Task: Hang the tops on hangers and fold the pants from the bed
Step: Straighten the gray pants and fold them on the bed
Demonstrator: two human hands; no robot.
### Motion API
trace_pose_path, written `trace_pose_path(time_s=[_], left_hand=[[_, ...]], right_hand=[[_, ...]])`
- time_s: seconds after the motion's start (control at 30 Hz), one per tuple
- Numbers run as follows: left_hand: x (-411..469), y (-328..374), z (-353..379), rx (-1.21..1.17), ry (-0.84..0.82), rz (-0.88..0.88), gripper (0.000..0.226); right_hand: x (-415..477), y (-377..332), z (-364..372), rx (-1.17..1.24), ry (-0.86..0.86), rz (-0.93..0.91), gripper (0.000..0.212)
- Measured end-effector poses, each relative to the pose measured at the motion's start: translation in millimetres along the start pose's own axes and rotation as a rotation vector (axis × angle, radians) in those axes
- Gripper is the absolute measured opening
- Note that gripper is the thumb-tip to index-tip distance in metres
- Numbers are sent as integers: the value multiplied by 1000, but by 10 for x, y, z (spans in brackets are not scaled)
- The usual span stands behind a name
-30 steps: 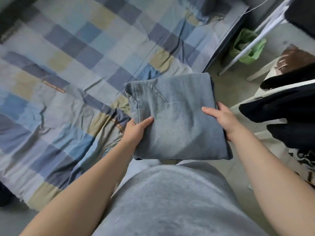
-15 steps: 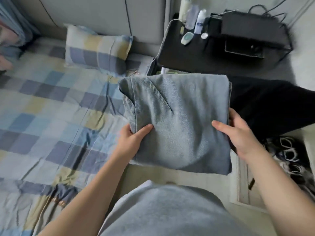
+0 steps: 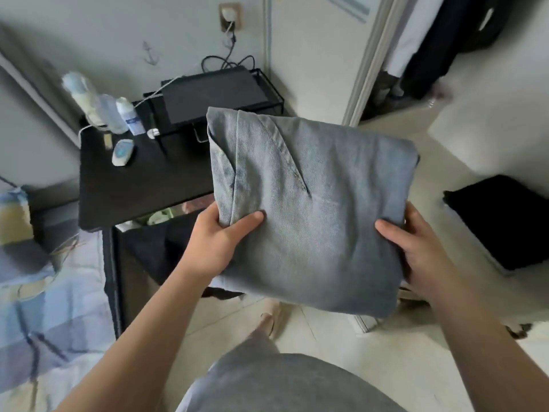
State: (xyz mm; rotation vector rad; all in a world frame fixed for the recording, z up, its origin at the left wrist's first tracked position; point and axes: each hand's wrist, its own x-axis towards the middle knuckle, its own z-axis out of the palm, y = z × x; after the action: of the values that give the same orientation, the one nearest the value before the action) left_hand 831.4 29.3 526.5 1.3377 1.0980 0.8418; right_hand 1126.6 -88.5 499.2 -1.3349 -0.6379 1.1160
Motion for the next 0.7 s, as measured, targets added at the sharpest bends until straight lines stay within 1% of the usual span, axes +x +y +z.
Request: trace_pose_path(time_s=[0.07, 0.17, 0.23, 0.3, 0.4, 0.43, 0.53, 0.63, 0.7], left_hand=[[377, 77, 291, 24, -99, 22, 23], [962, 177, 759, 53, -216, 47, 21], [1340, 245, 1088, 74, -300, 46, 19], [1700, 278, 1409, 101, -397, 16, 20], [2209, 320, 1922, 137, -535, -58, 32], [2363, 318, 2103, 146, -581, -87, 32], [2705, 297, 2579, 188, -708, -136, 26], [2929, 192, 3019, 235, -789, -176, 28], [3060, 91, 3297, 257, -835, -207, 28]], right_hand=[[135, -55, -251, 40, 93, -23, 49], [366, -111, -562, 90, 257, -74, 43], [494, -132, -749, 122, 382, -74, 46], [592, -166, -917, 160, 475, -67, 47], [727, -220, -1149, 188, 634, -51, 44], [768, -222, -1236, 198, 683, -49, 42], [837, -168, -1444, 251, 794, -24, 37], [889, -48, -1653, 315, 874, 16, 48], [962, 46, -1819, 348, 916, 47, 46]])
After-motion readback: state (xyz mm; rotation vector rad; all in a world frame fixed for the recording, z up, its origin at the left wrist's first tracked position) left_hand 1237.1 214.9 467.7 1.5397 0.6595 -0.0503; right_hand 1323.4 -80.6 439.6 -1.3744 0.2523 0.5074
